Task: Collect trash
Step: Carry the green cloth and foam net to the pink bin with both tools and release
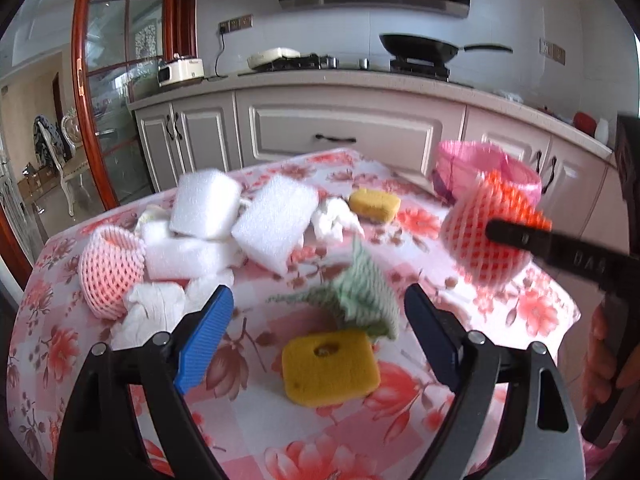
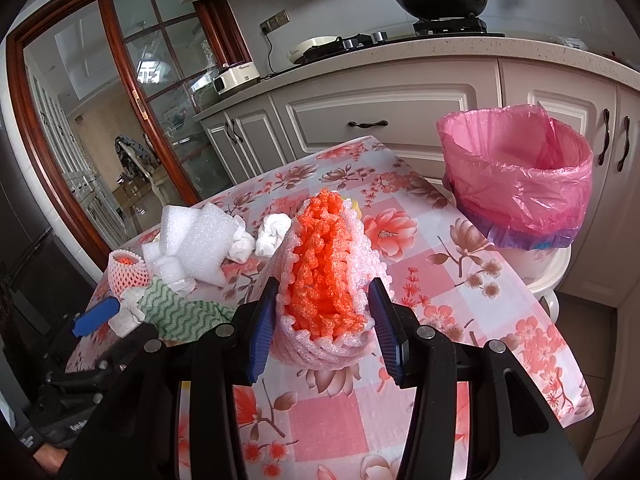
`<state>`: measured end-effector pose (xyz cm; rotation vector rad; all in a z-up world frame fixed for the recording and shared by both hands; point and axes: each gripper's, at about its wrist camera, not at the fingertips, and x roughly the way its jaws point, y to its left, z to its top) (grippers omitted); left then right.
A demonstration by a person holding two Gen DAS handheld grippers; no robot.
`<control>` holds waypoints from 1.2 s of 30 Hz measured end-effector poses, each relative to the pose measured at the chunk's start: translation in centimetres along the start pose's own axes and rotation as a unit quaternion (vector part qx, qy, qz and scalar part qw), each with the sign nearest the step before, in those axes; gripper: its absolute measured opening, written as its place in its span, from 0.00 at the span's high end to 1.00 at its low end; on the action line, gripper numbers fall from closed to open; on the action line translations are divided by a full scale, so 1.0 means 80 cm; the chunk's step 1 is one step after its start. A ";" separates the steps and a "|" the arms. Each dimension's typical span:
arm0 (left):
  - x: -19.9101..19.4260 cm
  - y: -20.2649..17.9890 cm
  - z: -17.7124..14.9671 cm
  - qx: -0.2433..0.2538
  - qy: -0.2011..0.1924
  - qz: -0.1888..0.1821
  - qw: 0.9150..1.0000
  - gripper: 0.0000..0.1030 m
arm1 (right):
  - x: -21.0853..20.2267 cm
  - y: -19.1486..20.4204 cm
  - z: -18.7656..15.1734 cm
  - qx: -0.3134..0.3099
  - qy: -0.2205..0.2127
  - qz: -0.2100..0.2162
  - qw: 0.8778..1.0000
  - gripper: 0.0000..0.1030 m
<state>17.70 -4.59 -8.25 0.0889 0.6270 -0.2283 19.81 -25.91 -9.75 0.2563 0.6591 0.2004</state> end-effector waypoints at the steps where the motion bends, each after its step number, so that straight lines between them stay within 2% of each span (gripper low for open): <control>1: 0.004 0.000 -0.003 0.002 0.008 -0.002 1.000 0.18 | 0.001 0.000 0.000 0.000 0.001 0.000 1.000 0.55; 8: 0.038 -0.010 0.000 0.011 0.012 -0.020 1.000 0.18 | 0.001 -0.007 0.003 0.003 -0.002 -0.007 1.000 0.55; 10: 0.055 -0.017 0.003 0.015 0.016 -0.030 0.999 0.24 | 0.000 -0.013 0.004 0.006 -0.004 -0.012 1.000 0.55; 11: 0.064 -0.021 0.004 0.018 0.020 -0.040 0.999 0.46 | -0.001 -0.016 0.005 0.008 -0.005 -0.015 1.000 0.55; 12: 0.072 -0.025 0.005 0.021 0.028 -0.047 0.998 0.76 | -0.001 -0.019 0.005 0.009 -0.005 -0.017 1.000 0.55; 13: 0.080 -0.028 0.005 0.023 0.038 -0.058 0.997 0.88 | -0.002 -0.022 0.006 0.010 -0.005 -0.018 1.000 0.55; 14: 0.085 -0.029 0.005 0.021 0.040 -0.070 0.997 0.93 | -0.003 -0.025 0.006 0.011 -0.005 -0.020 1.000 0.55; 18: 0.077 -0.041 0.012 0.041 0.012 -0.067 0.997 0.96 | -0.005 -0.034 0.009 0.013 -0.010 -0.020 1.000 0.55; 25: 0.071 -0.067 0.046 0.045 -0.006 -0.081 0.996 0.96 | -0.023 -0.053 0.029 0.014 -0.038 -0.027 0.999 0.55; 36: 0.094 -0.149 0.145 0.068 -0.056 -0.136 0.987 0.96 | -0.055 -0.112 0.084 -0.002 -0.095 -0.087 0.992 0.55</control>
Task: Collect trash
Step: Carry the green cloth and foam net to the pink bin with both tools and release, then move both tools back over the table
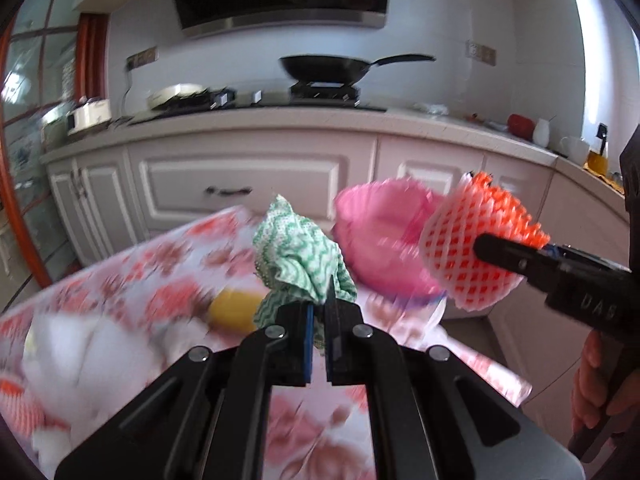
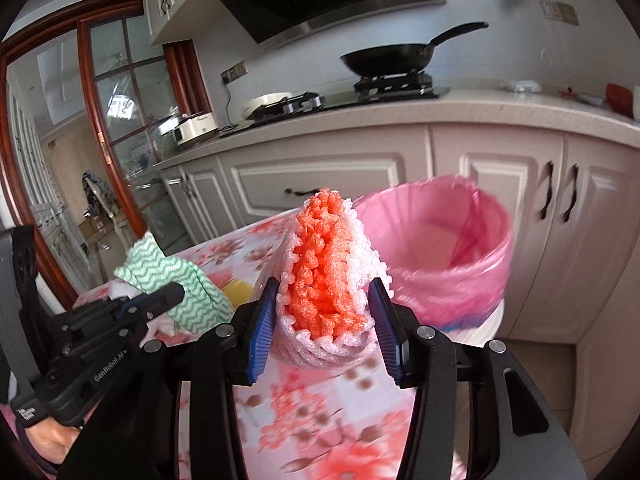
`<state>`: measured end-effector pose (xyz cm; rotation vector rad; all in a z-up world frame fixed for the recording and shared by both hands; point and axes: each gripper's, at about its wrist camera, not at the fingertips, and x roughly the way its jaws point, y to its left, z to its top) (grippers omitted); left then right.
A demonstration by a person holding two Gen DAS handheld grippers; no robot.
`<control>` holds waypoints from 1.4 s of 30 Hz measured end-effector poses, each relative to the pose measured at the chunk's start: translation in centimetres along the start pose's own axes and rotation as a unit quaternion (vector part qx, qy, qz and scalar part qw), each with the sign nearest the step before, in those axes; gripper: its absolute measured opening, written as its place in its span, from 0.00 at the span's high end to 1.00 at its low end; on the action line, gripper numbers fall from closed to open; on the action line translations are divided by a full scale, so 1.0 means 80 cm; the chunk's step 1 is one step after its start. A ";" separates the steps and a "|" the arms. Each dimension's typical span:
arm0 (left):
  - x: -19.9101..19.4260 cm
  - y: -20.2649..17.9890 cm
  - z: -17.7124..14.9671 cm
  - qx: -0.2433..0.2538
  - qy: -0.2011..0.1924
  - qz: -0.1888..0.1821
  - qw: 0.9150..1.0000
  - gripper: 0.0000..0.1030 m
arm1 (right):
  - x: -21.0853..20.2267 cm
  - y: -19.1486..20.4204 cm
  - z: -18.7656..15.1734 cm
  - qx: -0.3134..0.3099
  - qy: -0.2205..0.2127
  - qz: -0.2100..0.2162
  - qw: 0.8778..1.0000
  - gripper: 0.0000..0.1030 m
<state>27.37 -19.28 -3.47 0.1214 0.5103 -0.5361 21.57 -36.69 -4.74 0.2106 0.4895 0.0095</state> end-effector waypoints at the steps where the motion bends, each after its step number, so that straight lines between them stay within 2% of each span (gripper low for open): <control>1: 0.008 -0.007 0.011 0.003 -0.004 -0.008 1.000 0.96 | 0.003 -0.008 0.006 -0.006 -0.003 -0.010 1.000 0.55; 6: 0.044 -0.034 0.057 0.013 -0.023 -0.031 0.999 0.96 | 0.024 -0.041 0.036 -0.025 -0.013 -0.048 0.998 0.55; 10: 0.088 -0.045 0.089 0.005 -0.021 -0.046 0.999 0.96 | 0.052 -0.065 0.057 -0.050 -0.016 -0.076 0.996 0.55; 18: 0.183 -0.057 0.120 -0.007 -0.003 -0.059 0.998 0.95 | 0.109 -0.113 0.076 -0.060 0.000 -0.110 0.992 0.54; 22: 0.225 -0.062 0.124 -0.011 0.006 -0.067 0.998 0.92 | 0.138 -0.130 0.078 -0.059 0.013 -0.118 0.991 0.49; 23: 0.236 -0.062 0.125 -0.014 0.010 -0.072 0.997 0.89 | 0.143 -0.132 0.075 -0.058 0.016 -0.118 0.991 0.47; 25: 0.257 -0.061 0.125 -0.018 0.017 -0.072 0.997 0.76 | 0.154 -0.139 0.072 -0.059 0.025 -0.124 0.990 0.43; 26: 0.266 -0.059 0.123 -0.023 0.021 -0.072 0.997 0.64 | 0.157 -0.141 0.070 -0.059 0.027 -0.128 0.990 0.37; 27: 0.271 -0.056 0.122 -0.028 0.024 -0.073 0.997 0.56 | 0.157 -0.144 0.068 -0.058 0.026 -0.130 0.990 0.36; 28: 0.276 -0.053 0.120 -0.035 0.025 -0.072 0.996 0.55 | 0.156 -0.147 0.067 -0.057 0.026 -0.131 0.989 0.36; 29: 0.276 -0.051 0.120 -0.036 0.024 -0.069 0.997 0.54 | 0.154 -0.149 0.066 -0.057 0.024 -0.133 0.989 0.36; 32: 0.267 -0.046 0.117 -0.028 0.014 -0.055 0.998 0.42 | 0.146 -0.150 0.064 -0.057 0.022 -0.136 0.989 0.36; 35: 0.249 -0.040 0.114 -0.022 0.010 -0.039 0.999 0.40 | 0.126 -0.144 0.065 -0.052 0.012 -0.137 0.989 0.36; 37: 0.230 -0.036 0.109 -0.016 0.005 -0.025 1.000 0.39 | 0.106 -0.136 0.065 -0.046 0.002 -0.134 0.990 0.36; 40: 0.185 -0.030 0.096 -0.001 0.002 0.017 1.000 0.33 | 0.079 -0.118 0.061 -0.042 -0.005 -0.124 0.991 0.36; 42: 0.155 -0.026 0.084 0.005 -0.004 0.026 1.000 0.32 | 0.058 -0.098 0.055 -0.043 -0.008 -0.113 0.993 0.32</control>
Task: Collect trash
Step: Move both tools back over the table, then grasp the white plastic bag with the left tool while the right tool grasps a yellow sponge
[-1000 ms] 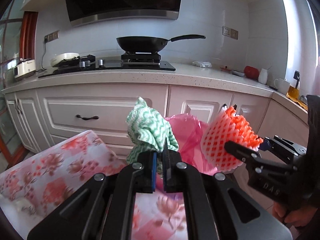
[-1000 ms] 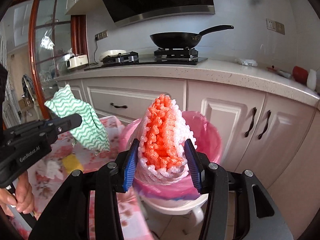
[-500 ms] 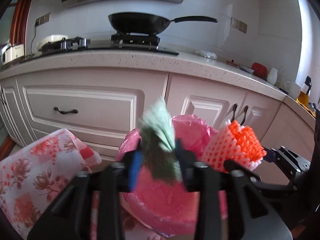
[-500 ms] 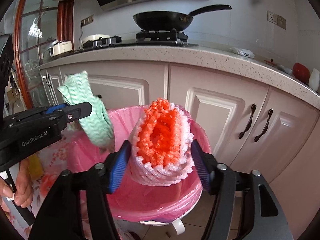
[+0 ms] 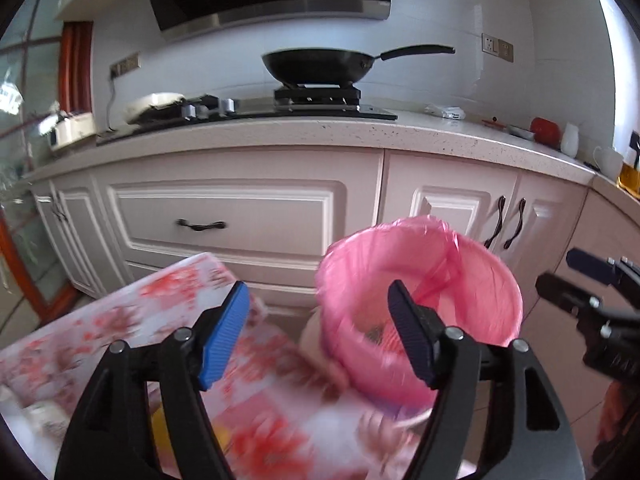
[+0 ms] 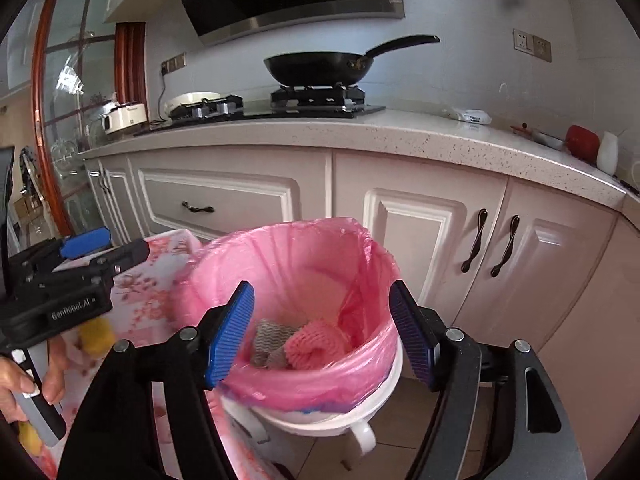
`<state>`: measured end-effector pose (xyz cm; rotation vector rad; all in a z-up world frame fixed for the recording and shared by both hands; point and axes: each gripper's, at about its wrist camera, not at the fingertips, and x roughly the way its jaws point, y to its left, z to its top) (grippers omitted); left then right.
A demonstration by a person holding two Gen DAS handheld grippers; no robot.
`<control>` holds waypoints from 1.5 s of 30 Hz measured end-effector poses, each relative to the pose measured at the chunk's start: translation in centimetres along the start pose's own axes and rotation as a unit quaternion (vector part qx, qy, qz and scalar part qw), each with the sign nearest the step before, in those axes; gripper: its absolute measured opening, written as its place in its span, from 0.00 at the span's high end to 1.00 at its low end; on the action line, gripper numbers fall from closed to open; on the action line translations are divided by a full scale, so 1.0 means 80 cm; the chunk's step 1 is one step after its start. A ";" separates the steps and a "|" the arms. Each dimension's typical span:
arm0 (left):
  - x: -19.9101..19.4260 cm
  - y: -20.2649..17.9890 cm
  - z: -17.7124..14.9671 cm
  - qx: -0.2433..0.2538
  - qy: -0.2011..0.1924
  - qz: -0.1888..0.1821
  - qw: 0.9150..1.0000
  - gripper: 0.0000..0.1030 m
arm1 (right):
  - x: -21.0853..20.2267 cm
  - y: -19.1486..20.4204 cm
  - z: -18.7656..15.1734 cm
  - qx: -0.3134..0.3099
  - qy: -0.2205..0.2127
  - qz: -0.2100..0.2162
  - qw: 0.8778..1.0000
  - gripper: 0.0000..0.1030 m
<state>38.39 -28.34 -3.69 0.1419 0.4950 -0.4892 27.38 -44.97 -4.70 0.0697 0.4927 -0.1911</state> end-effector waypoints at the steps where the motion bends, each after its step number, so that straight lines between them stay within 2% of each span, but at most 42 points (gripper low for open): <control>1: -0.022 0.006 -0.010 0.002 -0.004 0.007 1.000 0.30 | -0.011 0.008 -0.003 -0.001 -0.002 0.005 1.000 0.29; 2: -0.040 0.011 -0.018 0.000 -0.005 0.011 1.000 0.25 | -0.026 0.020 -0.008 -0.003 -0.006 0.014 1.000 0.26; 5: -0.094 0.029 -0.044 -0.011 -0.012 0.016 1.000 0.21 | -0.056 0.056 -0.024 -0.013 -0.003 0.045 0.999 0.22; 6: -0.112 0.037 -0.054 -0.018 -0.014 0.024 0.999 0.16 | -0.066 0.071 -0.031 -0.021 -0.003 0.054 0.998 0.22; 9: -0.171 0.068 -0.087 -0.051 -0.013 0.039 0.998 0.13 | -0.087 0.109 -0.051 -0.034 0.000 0.071 0.997 0.21; 12: -0.224 0.100 -0.125 -0.064 -0.007 0.083 0.994 0.12 | -0.102 0.147 -0.072 -0.039 0.011 0.097 0.994 0.19; 14: -0.259 0.121 -0.152 -0.072 -0.006 0.112 0.991 0.09 | -0.111 0.179 -0.091 -0.053 0.024 0.125 0.990 0.14; 17: -0.309 0.157 -0.198 -0.093 0.005 0.152 0.984 0.08 | -0.122 0.223 -0.113 -0.071 0.042 0.156 0.984 0.13; 19: -0.334 0.178 -0.224 -0.110 0.015 0.164 0.980 0.08 | -0.130 0.261 -0.129 -0.088 0.057 0.186 0.977 0.13; 23: -0.377 0.226 -0.273 -0.142 0.035 0.206 0.967 0.08 | -0.137 0.317 -0.153 -0.128 0.079 0.219 0.964 0.13; 26: -0.393 0.255 -0.295 -0.147 0.046 0.233 0.960 0.08 | -0.134 0.345 -0.165 -0.151 0.099 0.230 0.956 0.13; 30: -0.400 0.277 -0.306 -0.153 0.047 0.246 0.956 0.08 | -0.128 0.368 -0.177 -0.166 0.116 0.232 0.951 0.13; 40: -0.345 0.278 -0.297 -0.144 0.076 0.223 0.961 0.08 | -0.088 0.412 -0.201 -0.193 0.160 0.222 0.942 0.14; 42: -0.337 0.286 -0.295 -0.148 0.082 0.220 0.961 0.08 | -0.084 0.416 -0.203 -0.196 0.165 0.219 0.941 0.18; 45: -0.326 0.298 -0.292 -0.152 0.086 0.219 0.960 0.08 | -0.077 0.417 -0.204 -0.192 0.172 0.226 0.939 0.32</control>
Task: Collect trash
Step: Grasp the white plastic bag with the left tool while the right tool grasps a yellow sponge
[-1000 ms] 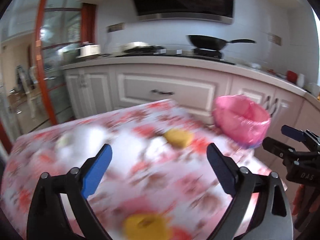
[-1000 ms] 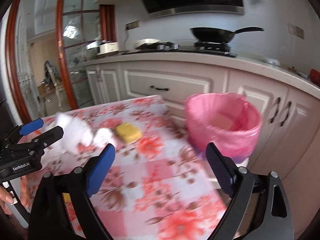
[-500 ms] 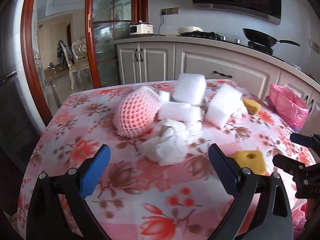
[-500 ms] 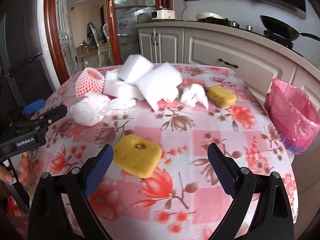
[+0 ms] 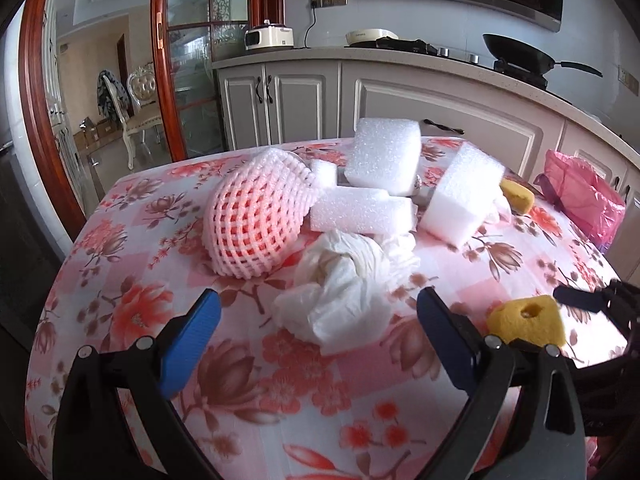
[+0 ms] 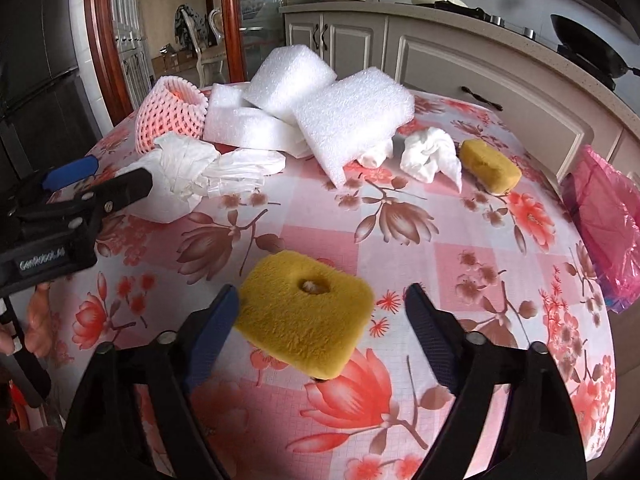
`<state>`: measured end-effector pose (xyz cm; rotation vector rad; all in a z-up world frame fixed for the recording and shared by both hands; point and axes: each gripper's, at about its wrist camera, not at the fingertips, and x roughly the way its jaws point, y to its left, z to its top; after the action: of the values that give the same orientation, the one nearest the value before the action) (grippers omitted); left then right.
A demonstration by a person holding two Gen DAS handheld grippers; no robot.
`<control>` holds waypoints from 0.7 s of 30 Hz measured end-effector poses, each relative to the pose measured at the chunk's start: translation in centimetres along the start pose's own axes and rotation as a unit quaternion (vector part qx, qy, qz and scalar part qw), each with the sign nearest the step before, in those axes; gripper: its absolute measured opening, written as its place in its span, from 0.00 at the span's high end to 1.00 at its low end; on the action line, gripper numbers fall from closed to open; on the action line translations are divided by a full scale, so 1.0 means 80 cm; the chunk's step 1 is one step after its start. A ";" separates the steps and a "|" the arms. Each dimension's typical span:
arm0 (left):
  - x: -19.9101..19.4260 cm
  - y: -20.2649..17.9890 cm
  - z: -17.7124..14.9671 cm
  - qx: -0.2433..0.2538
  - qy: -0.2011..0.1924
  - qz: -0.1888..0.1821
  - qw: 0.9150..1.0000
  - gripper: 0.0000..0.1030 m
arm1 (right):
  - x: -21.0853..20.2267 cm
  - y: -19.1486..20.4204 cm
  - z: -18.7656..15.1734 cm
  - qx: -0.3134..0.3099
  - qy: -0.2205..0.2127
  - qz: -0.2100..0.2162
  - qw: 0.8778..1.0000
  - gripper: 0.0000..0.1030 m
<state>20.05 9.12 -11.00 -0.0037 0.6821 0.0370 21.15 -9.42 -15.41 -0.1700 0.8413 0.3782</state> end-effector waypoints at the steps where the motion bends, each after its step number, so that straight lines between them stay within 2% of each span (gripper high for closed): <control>1: 0.005 0.001 0.002 0.000 0.002 0.000 1.000 0.08 | 0.001 -0.001 0.001 0.002 0.000 0.002 1.000 0.38; 5: 0.025 -0.002 0.010 0.003 0.015 -0.002 1.000 0.08 | -0.005 -0.007 0.002 0.003 -0.014 0.001 1.000 0.53; 8: 0.035 -0.007 0.009 0.003 0.024 -0.006 1.000 0.11 | -0.013 -0.015 0.002 0.013 -0.022 0.002 1.000 0.59; 10: 0.039 -0.011 0.008 0.008 0.031 -0.016 0.999 0.24 | -0.017 -0.020 0.002 0.018 -0.028 0.000 0.999 0.62; 12: 0.044 -0.016 0.004 0.018 0.040 -0.022 0.999 0.49 | -0.018 -0.024 0.002 0.021 -0.030 0.002 0.999 0.64; 13: 0.046 -0.019 0.002 0.023 0.043 -0.027 0.998 0.54 | -0.018 -0.025 0.001 0.023 -0.030 0.003 0.999 0.64; 18: 0.037 -0.029 -0.006 0.034 0.035 -0.033 0.998 0.61 | -0.019 -0.026 -0.003 0.026 -0.027 0.021 0.999 0.60; 21: 0.025 -0.032 -0.007 0.031 0.023 -0.032 0.999 0.62 | -0.023 -0.021 -0.004 0.018 -0.030 0.032 0.999 0.46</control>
<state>21.32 6.63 -12.70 0.0331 0.7277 -0.0458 20.45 -11.52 -14.21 -0.0981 0.7952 0.4258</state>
